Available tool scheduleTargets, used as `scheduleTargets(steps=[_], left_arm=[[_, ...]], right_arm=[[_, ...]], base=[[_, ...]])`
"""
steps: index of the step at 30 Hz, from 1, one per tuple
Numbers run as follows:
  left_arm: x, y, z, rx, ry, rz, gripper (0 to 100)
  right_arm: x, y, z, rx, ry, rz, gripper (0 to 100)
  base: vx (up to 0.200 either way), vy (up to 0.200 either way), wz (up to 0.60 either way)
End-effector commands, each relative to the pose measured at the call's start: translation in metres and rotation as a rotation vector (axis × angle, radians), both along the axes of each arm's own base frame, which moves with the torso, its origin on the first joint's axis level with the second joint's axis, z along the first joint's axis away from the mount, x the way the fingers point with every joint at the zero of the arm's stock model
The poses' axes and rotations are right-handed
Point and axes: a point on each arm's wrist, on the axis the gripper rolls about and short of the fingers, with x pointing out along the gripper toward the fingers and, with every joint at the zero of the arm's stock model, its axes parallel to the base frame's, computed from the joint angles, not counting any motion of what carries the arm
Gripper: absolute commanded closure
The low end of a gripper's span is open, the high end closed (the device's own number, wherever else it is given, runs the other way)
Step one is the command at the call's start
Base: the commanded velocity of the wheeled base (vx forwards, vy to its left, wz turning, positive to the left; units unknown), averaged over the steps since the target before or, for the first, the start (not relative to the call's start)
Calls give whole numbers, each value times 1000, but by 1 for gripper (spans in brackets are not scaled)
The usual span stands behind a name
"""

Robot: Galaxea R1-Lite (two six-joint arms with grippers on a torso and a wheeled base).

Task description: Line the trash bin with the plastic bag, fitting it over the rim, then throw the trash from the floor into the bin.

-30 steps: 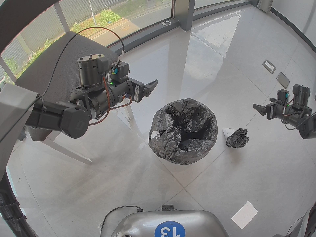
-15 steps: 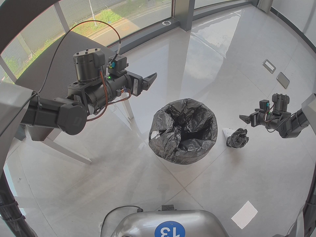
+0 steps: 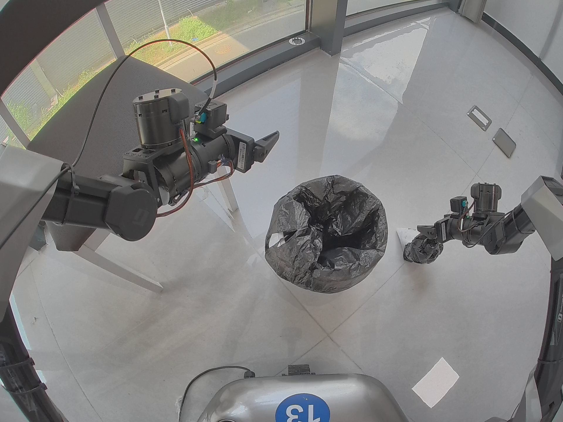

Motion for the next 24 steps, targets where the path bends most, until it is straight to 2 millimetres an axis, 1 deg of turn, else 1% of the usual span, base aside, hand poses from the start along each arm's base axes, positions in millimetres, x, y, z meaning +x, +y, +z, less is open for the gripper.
scheduleTargets(steps=[1,2,9,15,19,20,24], left_arm=[[0,1,-1,1,1,2,0],[1,1,0,0,0,4,0],[3,4,-1,0,0,14,0],[2,3,-1,0,0,11,0],[3,3,0,-3,-7,11,0],[3,3,-1,-3,-7,11,0],[3,3,-2,-2,-4,11,0]], right_arm=[[3,0,-15,3,33,-1,0],[5,0,-20,4,44,-1,0],[8,0,-37,7,86,-3,0],[9,0,-46,7,110,-4,0],[9,2,-49,6,111,3,0],[9,2,-50,6,112,3,100],[9,3,-50,5,116,2,100]], base=[[0,0,0],[0,0,0],[0,0,0],[0,0,0],[0,0,0],[0,0,0],[0,0,0]])
